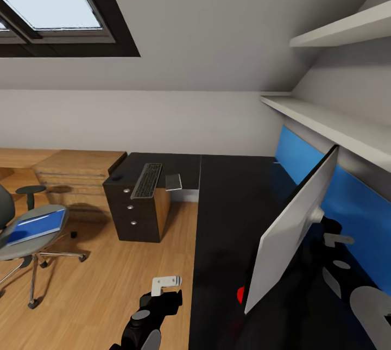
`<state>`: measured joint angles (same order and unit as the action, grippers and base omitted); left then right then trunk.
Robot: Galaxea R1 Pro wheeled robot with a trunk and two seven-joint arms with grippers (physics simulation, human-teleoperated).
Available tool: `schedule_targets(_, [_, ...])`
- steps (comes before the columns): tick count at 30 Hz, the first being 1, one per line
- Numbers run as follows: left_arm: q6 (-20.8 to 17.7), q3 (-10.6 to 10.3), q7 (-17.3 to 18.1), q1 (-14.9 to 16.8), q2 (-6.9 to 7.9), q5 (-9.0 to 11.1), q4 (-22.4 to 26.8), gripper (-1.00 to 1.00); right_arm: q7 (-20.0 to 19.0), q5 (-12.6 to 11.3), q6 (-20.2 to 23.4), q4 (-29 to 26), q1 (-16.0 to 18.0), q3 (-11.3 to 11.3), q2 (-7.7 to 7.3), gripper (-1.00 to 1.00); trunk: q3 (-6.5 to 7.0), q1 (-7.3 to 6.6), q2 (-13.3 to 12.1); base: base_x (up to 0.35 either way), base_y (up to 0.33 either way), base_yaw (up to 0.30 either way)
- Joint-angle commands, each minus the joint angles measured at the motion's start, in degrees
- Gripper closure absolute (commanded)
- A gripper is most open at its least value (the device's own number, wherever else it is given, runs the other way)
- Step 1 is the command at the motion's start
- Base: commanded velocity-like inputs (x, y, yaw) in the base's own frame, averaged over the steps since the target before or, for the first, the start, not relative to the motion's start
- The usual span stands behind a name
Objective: In the bedroom, organize the workspace by keeping the computer under the desk, ensuring the monitor is on the desk, placing the keyboard on the desk next to the monitor, placing the mouse on the desk next to the keyboard, moving the folder from the swivel chair onto the desk next to the mouse, stacking the notebook on top of the folder with the pen on top of the notebook, and positioning the swivel chair next to the desk.
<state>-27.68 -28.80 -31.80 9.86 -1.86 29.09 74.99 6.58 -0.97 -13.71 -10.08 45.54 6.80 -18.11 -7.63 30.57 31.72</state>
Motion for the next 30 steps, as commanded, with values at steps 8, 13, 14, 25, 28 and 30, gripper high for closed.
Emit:
schedule_targets(8, [0.0,-0.11,-0.54,0.07,0.01,0.29,0.07,-1.0,1.5,-0.52,-0.44,0.69,-0.01,-1.7,0.01,1.0,-0.12,0.05,0.04,0.088,-0.013,0.0])
schedule_targets(13, [0.03,-0.15,-0.54,0.07,0.01,0.27,0.07,-1.0,1.5,-0.52,-0.44,0.68,-0.01,-1.7,0.01,1.0,-0.12,0.05,0.04,0.009,-0.002,0.0])
schedule_targets(14, [0.02,-0.15,-0.54,0.07,0.01,0.27,0.07,-1.0,1.5,-0.52,-0.44,0.68,-0.01,-1.7,0.01,1.0,-0.12,0.05,0.04,0.002,0.0,0.0])
schedule_targets(25, [0.05,-0.12,-0.54,0.07,0.01,0.28,0.07,-1.0,1.51,-0.52,-0.44,0.6,-0.01,-1.69,0.01,1.0,-0.12,0.05,0.04,0.0,0.0,0.0])
schedule_targets(28, [0.03,-0.12,-0.54,0.07,0.01,0.27,0.07,-1.0,1.5,-0.52,-0.44,0.59,-0.01,-1.68,0.01,1.0,-0.12,0.05,0.04,0.0,0.0,0.0])
schedule_targets(30, [0.05,-0.12,-0.54,0.07,0.01,0.25,0.07,-1.0,1.5,-0.52,-0.44,0.59,-0.01,-1.7,0.01,1.0,-0.12,0.05,0.04,0.063,-0.059,0.0])
